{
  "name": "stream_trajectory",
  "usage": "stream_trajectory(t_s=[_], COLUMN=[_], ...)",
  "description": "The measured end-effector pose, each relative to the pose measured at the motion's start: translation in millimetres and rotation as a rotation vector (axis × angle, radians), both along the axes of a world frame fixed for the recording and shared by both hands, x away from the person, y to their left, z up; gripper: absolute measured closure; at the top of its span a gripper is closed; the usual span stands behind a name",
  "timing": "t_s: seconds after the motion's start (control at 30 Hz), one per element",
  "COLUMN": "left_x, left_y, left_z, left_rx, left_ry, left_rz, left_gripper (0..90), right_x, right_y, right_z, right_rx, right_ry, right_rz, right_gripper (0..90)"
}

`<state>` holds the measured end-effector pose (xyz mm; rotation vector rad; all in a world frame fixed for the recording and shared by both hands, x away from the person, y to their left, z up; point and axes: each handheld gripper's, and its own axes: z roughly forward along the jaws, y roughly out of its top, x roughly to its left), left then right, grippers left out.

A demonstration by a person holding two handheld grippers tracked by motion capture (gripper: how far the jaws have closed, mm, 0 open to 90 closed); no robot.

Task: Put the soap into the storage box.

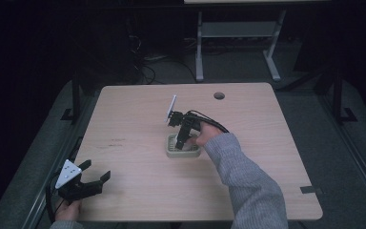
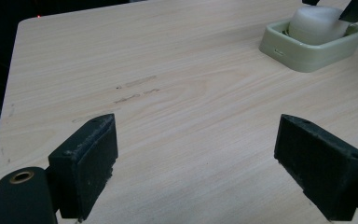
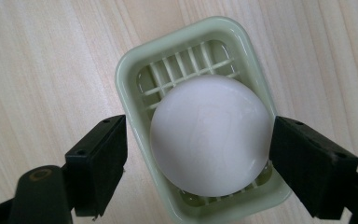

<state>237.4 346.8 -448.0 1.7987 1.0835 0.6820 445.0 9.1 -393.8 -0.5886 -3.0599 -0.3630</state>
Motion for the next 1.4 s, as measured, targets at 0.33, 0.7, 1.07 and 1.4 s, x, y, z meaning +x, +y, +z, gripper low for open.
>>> stream_trajectory(t_s=[0.33, 0.7, 1.07, 1.4], left_x=[-0.2, -0.2, 0.0, 0.2], left_y=[0.2, -0.5, -0.7, -0.9], left_z=[0.0, -0.3, -0.6, -1.2], left_rx=[0.002, 0.001, 0.010, 0.005], left_ry=[-0.001, -0.001, 0.002, 0.001], left_rz=[-0.001, 0.000, -0.003, -0.002], left_gripper=[12.9, 12.8, 12.8, 12.8], right_x=[-1.6, -4.2, -9.2, -14.2], right_y=[-4.7, -16.8, -29.3, -39.3], right_z=[6.2, 13.7, 16.5, 19.0], right_rx=[0.021, 0.032, 0.043, 0.055], right_ry=[0.002, -0.011, -0.011, -0.015], right_rz=[-0.010, -0.033, -0.047, -0.057], right_gripper=[19.1, 19.5, 19.9, 20.1])
